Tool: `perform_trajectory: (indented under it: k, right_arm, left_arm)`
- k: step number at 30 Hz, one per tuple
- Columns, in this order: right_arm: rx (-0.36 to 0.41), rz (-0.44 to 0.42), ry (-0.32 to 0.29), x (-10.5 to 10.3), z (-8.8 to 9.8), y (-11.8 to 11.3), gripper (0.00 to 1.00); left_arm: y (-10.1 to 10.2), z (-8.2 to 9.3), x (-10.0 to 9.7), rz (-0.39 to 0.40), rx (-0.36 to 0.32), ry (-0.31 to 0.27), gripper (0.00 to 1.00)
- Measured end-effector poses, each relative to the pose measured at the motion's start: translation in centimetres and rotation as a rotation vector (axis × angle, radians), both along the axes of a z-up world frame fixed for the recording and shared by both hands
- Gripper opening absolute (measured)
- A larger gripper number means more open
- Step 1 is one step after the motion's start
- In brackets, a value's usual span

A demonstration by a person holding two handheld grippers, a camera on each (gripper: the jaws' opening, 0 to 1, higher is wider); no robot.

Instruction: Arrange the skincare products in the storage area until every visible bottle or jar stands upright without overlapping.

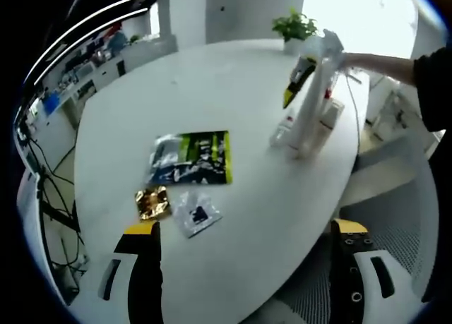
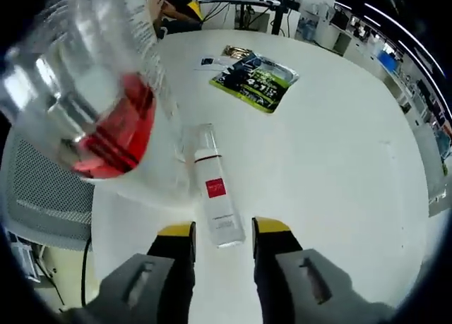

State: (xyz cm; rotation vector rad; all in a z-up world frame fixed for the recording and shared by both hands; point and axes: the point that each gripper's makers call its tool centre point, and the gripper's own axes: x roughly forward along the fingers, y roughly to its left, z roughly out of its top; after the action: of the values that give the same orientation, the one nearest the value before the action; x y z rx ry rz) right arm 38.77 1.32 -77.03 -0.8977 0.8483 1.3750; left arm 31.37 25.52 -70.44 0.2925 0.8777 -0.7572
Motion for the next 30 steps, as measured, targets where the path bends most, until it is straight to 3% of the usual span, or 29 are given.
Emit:
perform_trajectory:
  k: [13, 18, 21, 24, 30]
  right_arm:
    - [0.012, 0.037, 0.072, 0.4, -1.3, 0.7, 0.24]
    - [0.019, 0.031, 0.080, 0.6, -1.3, 1.0, 0.22]
    - [0.008, -0.023, 0.095, 0.6, -1.3, 1.1, 0.21]
    - [0.000, -0.002, 0.077, 0.5, -1.3, 1.2, 0.20]
    - [0.015, -0.074, 0.053, 1.4, -1.2, 1.0, 0.19]
  left_arm:
    - [0.0, -0.2, 0.0, 0.006, -0.003, 0.012, 0.97]
    - [0.1, -0.3, 0.1, 0.008, -0.002, 0.013, 0.97]
    - [0.0, -0.3, 0.2, 0.006, -0.004, 0.010, 0.97]
    - [-0.2, -0.4, 0.0, -0.003, -0.003, 0.017, 0.97]
    - [-0.2, -0.4, -0.2, -0.011, 0.000, 0.019, 0.97]
